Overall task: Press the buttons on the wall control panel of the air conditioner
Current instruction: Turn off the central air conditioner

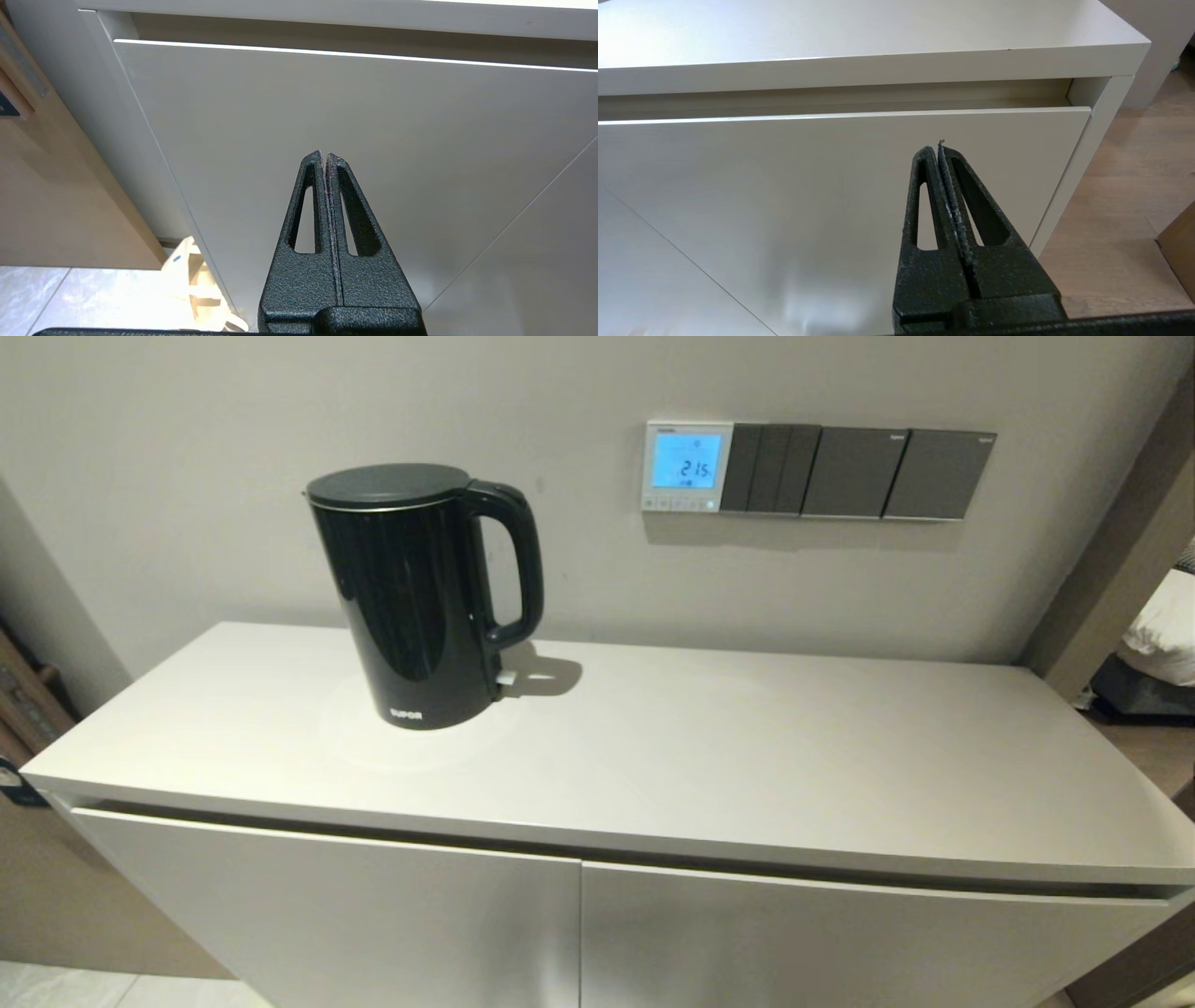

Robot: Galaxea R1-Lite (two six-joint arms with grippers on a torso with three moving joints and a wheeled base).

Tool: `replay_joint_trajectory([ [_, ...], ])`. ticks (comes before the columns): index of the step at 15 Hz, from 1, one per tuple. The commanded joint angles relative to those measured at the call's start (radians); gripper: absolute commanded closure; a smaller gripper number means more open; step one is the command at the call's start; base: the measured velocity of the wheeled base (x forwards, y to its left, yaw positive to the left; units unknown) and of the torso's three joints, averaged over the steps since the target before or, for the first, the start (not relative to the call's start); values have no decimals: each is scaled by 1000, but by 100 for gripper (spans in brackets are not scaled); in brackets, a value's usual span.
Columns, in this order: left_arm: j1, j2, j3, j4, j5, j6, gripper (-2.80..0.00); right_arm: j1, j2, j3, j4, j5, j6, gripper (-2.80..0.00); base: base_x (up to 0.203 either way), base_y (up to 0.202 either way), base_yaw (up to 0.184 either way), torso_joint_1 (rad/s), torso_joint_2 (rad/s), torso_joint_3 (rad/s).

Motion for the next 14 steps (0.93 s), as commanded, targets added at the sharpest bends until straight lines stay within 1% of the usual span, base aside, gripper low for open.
replay_joint_trajectory([
  [1,1,2,0,1,0,0,0,0,3,0,0,0,0,0,0,0,0,0,0,0],
  [7,0,2,0,1,0,0,0,0,-3,-3,-14,1,-3,0,0,0,0,0,0,0],
  [9,1,2,0,1,0,0,0,0,10,-60,-59,0,1,0,0,0,0,0,0,0],
  [11,0,2,0,1,0,0,0,-1,84,-124,-69,0,1,0,0,0,0,0,0,0],
  [14,1,2,0,1,0,0,0,-9,230,-298,-79,0,3,0,0,0,0,0,0,0],
])
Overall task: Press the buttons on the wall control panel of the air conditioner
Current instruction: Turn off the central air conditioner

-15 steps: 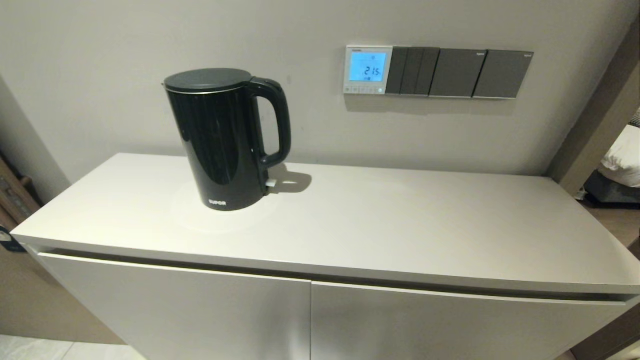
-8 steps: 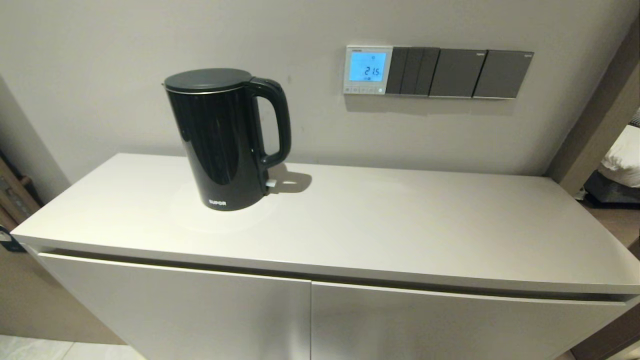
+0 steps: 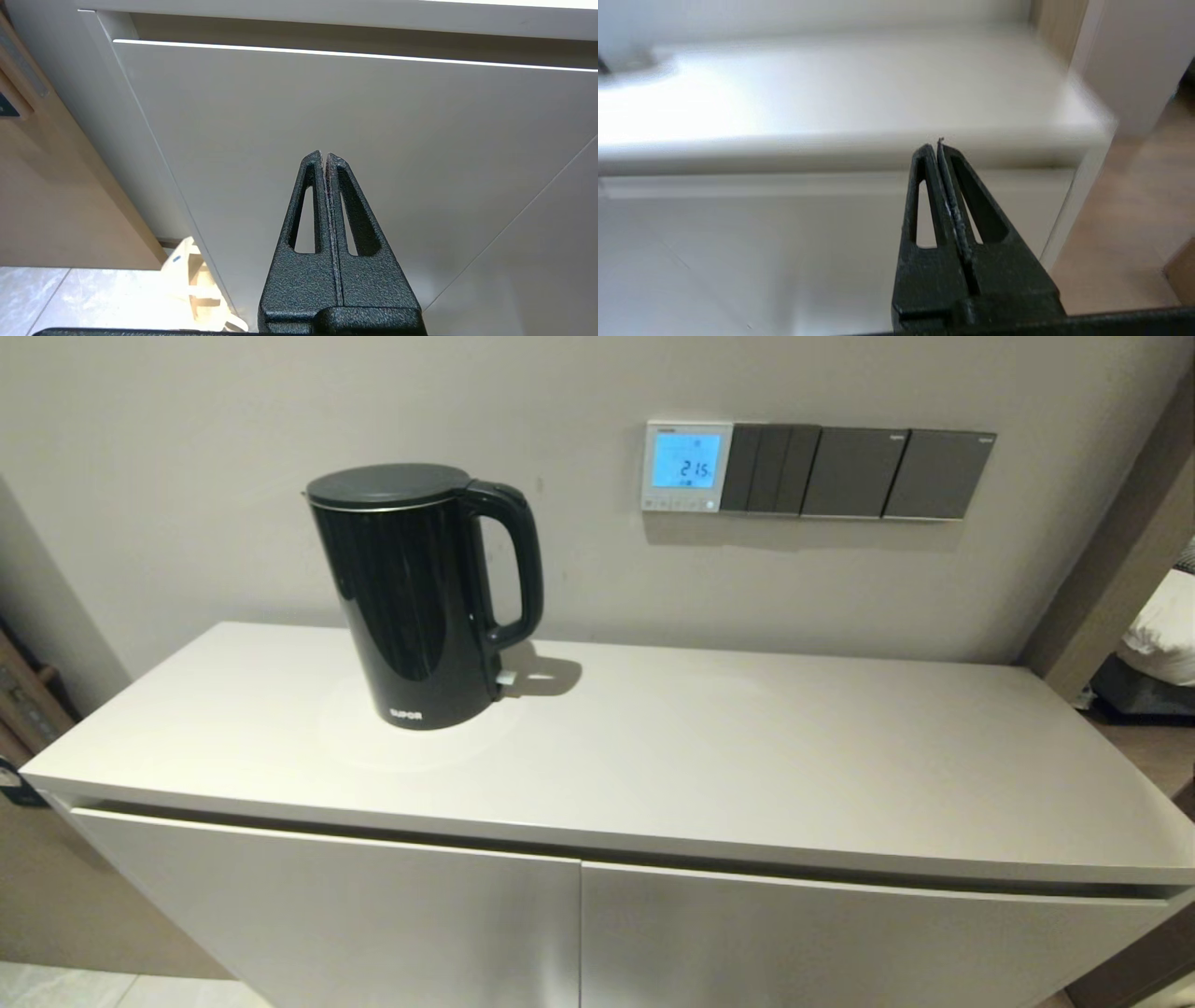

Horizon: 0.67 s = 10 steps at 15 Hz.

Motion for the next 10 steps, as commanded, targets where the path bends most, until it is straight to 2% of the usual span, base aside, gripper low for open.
replay_joint_trajectory([
  [1,1,2,0,0,0,0,0,-12,172,-146,-18,0,1,0,0,0,0,0,0,0],
  [7,1,1,0,0,0,0,0,-33,586,-561,-54,-14,29,0,0,0,0,0,0,0],
  [10,1,2,0,0,0,0,0,-22,800,-732,-14,-95,72,0,0,0,0,0,0,0],
])
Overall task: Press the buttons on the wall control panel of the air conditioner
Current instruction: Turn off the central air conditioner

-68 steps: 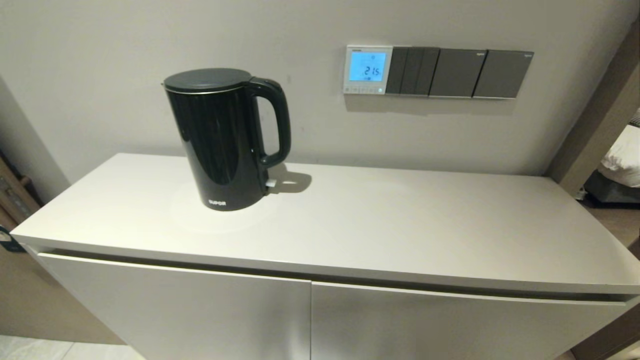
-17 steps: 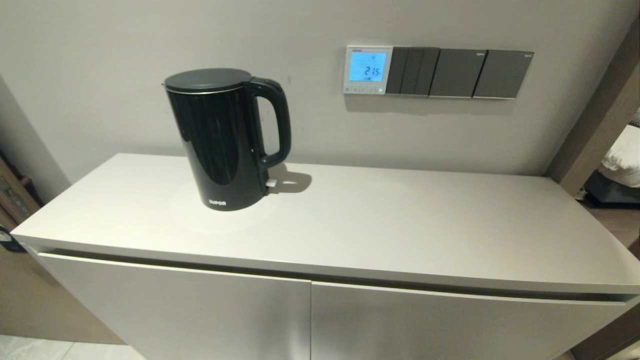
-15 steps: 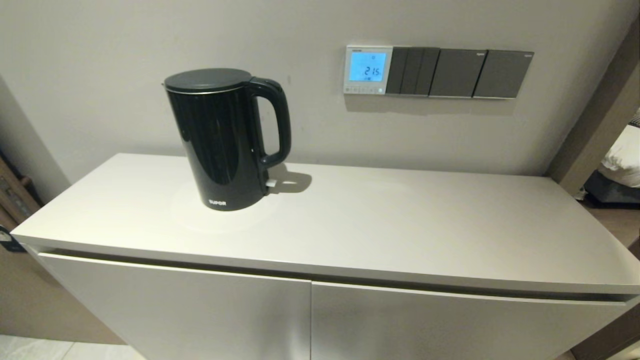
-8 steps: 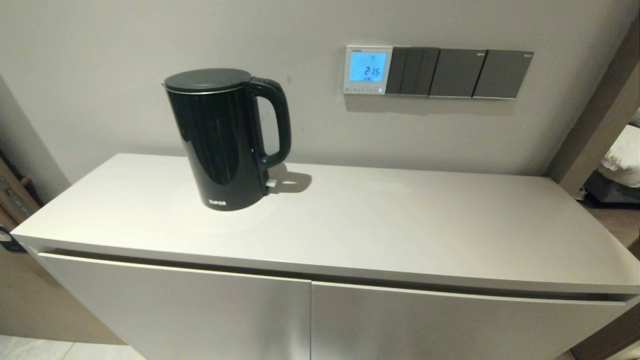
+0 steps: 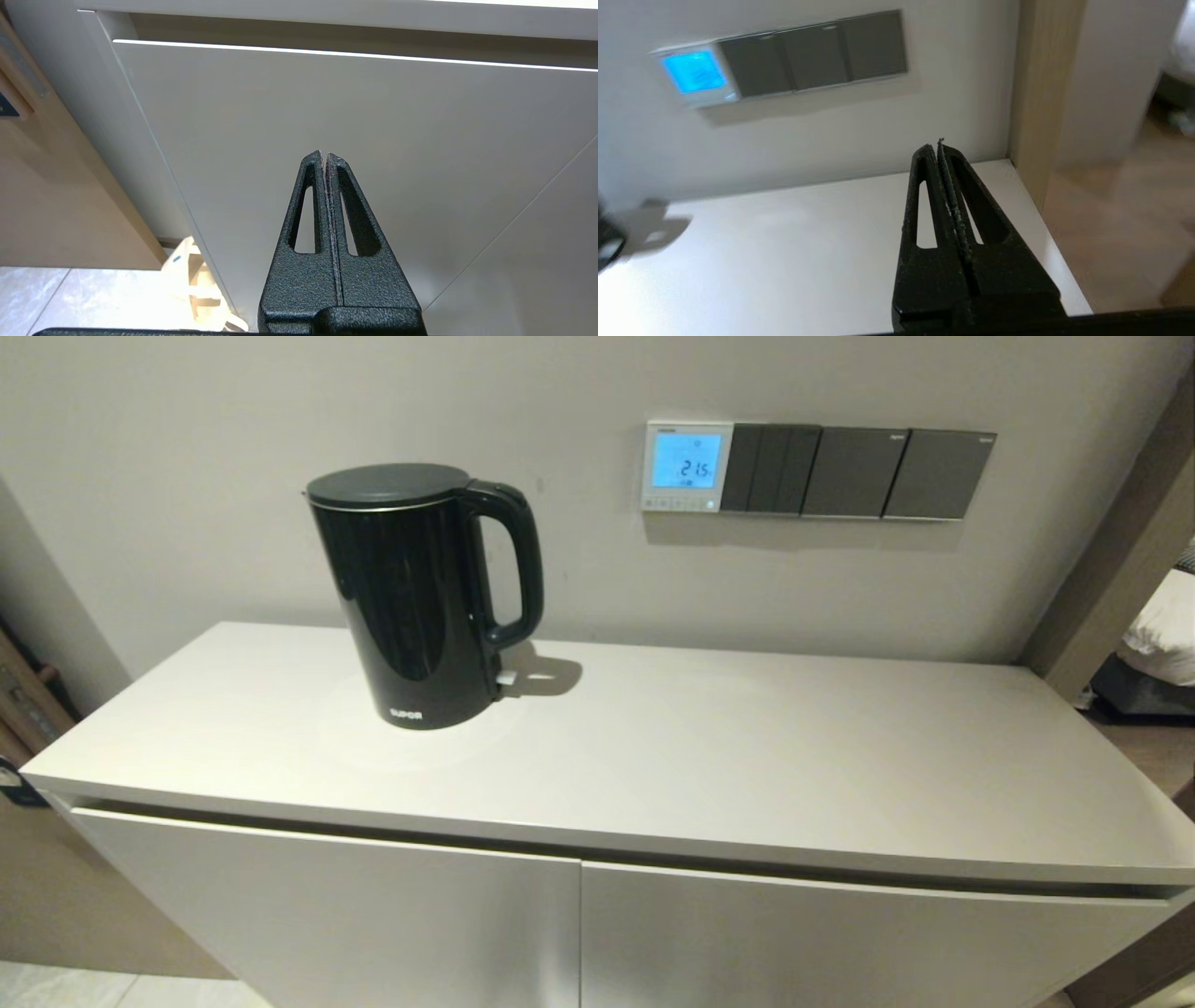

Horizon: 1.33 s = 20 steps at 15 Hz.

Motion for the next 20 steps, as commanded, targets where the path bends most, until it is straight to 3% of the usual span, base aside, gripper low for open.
replay_joint_trajectory([
  [1,-1,2,0,0,0,0,0,15,248,-141,50,-43,39,0,0,0,0,0,0,0],
  [4,0,2,0,0,0,0,0,64,439,-287,156,-98,143,0,0,0,0,0,0,0],
  [8,1,2,1,0,0,0,0,222,653,-460,237,-181,220,0,0,0,0,0,0,0],
  [14,0,2,0,0,0,0,0,471,887,-699,275,-407,292,0,0,0,0,0,0,0],
  [20,-1,2,0,0,0,0,0,511,1065,-890,272,-463,291,0,0,0,0,0,0,0],
])
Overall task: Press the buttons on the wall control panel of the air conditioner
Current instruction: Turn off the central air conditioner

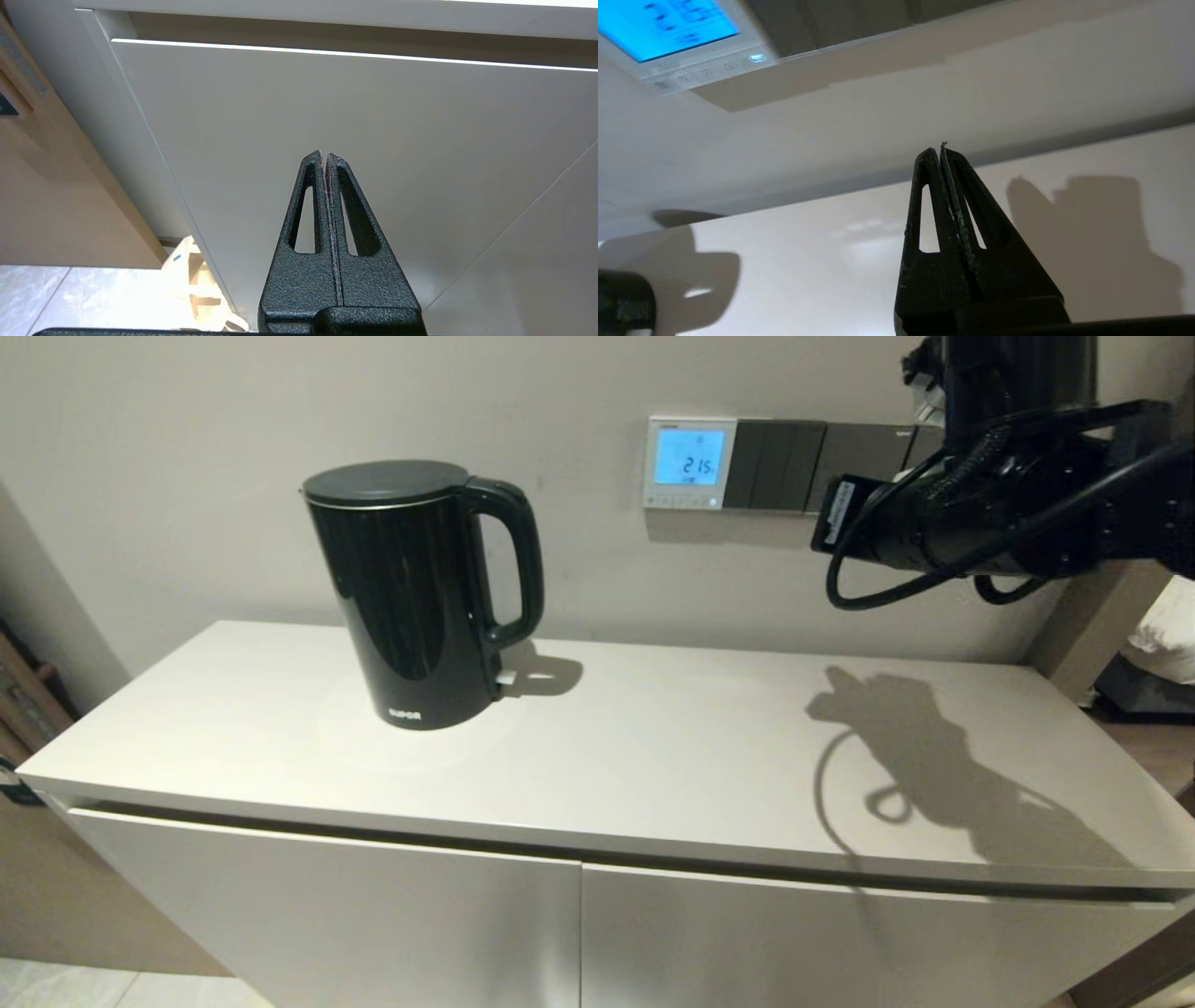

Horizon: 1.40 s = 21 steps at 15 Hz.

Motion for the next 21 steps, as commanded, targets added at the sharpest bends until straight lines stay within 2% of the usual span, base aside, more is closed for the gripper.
replay_joint_trajectory([
  [1,0,2,0,1,0,0,0,17,90,-79,-4,-4,-5,0,0,0,0,0,0,0],
  [9,-1,2,0,1,0,0,0,45,231,-212,-33,25,-24,0,0,0,0,0,0,0],
  [12,0,2,0,1,0,0,0,45,260,-230,-113,36,-61,0,0,0,0,0,0,0],
  [17,1,2,0,1,0,0,0,45,276,-252,-129,36,-86,0,0,0,0,0,0,0],
  [21,1,2,0,1,0,0,0,47,286,-252,-213,41,-130,0,0,0,0,0,0,0],
])
